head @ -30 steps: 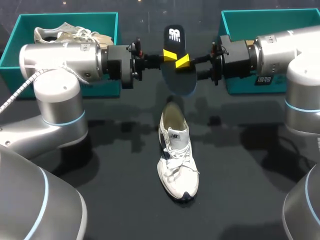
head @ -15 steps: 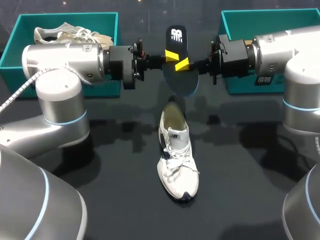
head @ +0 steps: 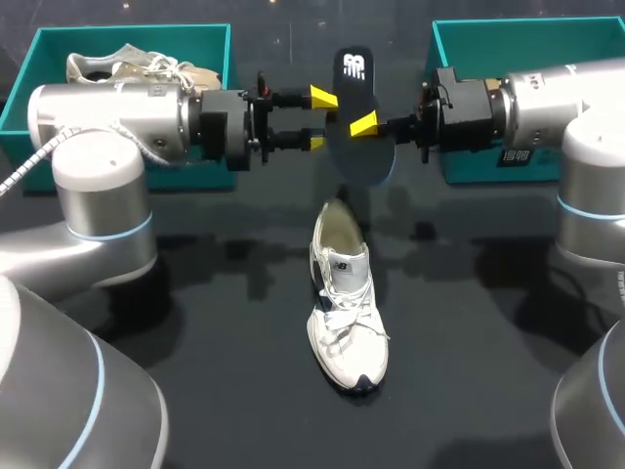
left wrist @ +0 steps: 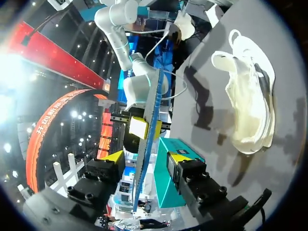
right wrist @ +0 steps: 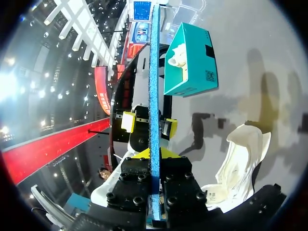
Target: Take the shoe out of the shoebox, open the shoe tongue, remove and reinsert the insole, then place the shoe into the shoebox
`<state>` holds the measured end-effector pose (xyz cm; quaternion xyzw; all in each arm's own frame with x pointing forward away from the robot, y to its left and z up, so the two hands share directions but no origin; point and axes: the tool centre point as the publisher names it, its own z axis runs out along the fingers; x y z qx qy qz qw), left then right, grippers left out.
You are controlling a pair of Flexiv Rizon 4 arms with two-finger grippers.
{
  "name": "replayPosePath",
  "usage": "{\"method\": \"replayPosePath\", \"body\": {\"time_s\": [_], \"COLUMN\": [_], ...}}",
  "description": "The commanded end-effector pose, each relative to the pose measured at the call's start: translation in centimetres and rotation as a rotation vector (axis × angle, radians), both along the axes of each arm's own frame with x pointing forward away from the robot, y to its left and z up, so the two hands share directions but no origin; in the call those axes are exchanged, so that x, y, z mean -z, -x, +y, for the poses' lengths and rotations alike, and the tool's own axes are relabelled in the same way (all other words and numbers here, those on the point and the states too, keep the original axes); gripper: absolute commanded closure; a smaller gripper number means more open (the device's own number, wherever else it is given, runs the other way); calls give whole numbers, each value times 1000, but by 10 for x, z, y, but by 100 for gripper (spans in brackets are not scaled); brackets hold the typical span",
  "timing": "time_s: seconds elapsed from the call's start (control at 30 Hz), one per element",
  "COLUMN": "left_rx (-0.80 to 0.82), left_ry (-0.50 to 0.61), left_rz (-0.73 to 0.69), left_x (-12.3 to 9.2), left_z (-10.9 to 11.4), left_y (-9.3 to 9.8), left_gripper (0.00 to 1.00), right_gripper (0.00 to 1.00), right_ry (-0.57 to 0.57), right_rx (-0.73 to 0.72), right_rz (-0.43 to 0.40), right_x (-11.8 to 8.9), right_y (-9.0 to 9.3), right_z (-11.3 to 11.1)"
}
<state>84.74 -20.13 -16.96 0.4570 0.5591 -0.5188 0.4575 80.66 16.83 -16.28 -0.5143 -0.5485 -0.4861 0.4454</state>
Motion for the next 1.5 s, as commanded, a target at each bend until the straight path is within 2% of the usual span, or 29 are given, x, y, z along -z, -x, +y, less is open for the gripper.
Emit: {"method": "replayPosePath", "body": {"time_s": [0.03,0.07,0.5,0.57,0.67,0.8,0.83,0.87,0.9,1.33,1.4,1.5], "left_rx": [4,20,20,-65,-138,-209,-224,-251,-251,-251,-241,-260], "left_ry": [-117,-152,-152,-183,-244,-386,-434,-465,-465,-465,-489,-551], "left_rz": [110,107,107,231,385,585,600,545,545,545,603,726], "left_x": [-7,-6,-6,1,9,12,13,14,14,14,17,20], "left_z": [28,33,33,31,38,54,58,64,64,64,61,60], "left_y": [17,20,20,26,35,42,45,50,50,50,51,52], "left_gripper": [0,0,0,0,0,0,0,0,0,0,0,0], "right_gripper": [100,100,100,100,100,100,100,100,100,100,100,100], "right_ry": [-4,-9,14,52,24,29,30,20,37,37,70,47], "right_rx": [12,15,9,41,32,29,38,44,71,71,94,110], "right_rz": [-27,-38,-26,-39,-91,-169,-192,-228,-236,-236,-257,-302], "right_x": [-1,-1,1,6,12,18,19,21,23,23,27,37], "right_y": [4,4,3,2,0,-7,-10,-12,-14,-14,-15,-14], "right_z": [-9,-10,-9,-8,-14,-18,-18,-19,-21,-21,-19,-16]}}
